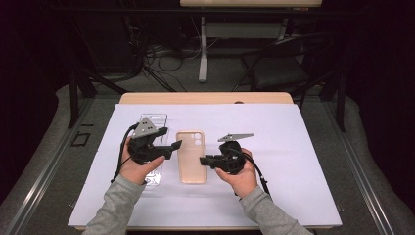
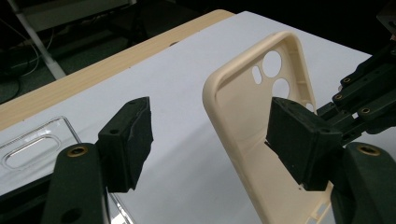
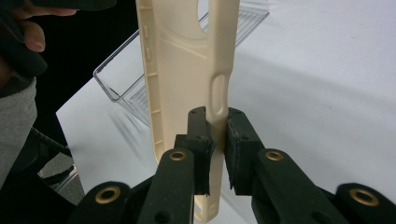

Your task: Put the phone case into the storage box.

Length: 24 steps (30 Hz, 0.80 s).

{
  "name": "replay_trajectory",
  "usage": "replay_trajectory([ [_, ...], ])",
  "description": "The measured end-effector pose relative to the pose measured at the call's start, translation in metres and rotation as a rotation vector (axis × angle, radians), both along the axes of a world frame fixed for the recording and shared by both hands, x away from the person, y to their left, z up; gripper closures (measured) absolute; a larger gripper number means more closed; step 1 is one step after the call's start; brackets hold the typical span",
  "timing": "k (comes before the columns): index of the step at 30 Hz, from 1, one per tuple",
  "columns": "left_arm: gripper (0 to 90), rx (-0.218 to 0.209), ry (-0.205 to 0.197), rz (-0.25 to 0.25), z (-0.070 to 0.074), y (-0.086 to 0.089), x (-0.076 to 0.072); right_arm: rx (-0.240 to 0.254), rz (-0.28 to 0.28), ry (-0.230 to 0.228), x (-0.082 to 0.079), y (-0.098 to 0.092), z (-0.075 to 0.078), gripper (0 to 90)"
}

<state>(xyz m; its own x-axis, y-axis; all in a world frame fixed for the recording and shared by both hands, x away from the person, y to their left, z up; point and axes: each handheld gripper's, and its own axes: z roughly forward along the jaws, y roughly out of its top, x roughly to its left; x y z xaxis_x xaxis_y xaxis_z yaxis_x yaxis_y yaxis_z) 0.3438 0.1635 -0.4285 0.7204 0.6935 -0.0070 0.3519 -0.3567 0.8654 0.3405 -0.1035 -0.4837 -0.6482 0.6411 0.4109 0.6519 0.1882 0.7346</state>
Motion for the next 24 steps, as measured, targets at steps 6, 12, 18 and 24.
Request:
replay_trajectory([
  [6, 36.1, 0.026, -0.017, 0.008, 0.0007, -0.0006, -0.0012, -0.007, 0.005, -0.003, -0.0011, 0.0023, -0.0008, 81.4],
  [12, 42.4, 0.058, -0.044, 0.011, 0.0013, -0.0017, -0.0023, -0.014, 0.008, -0.008, -0.0021, 0.0035, -0.0011, 81.4],
  [18, 45.9, 0.069, -0.049, 0.005, 0.0007, -0.0028, -0.0027, -0.023, 0.010, -0.012, -0.0031, 0.0047, -0.0014, 81.4],
  [24, 53.5, 0.093, -0.059, -0.016, 0.0007, -0.0039, -0.0033, -0.031, 0.016, -0.013, -0.0040, 0.0066, -0.0025, 81.4],
])
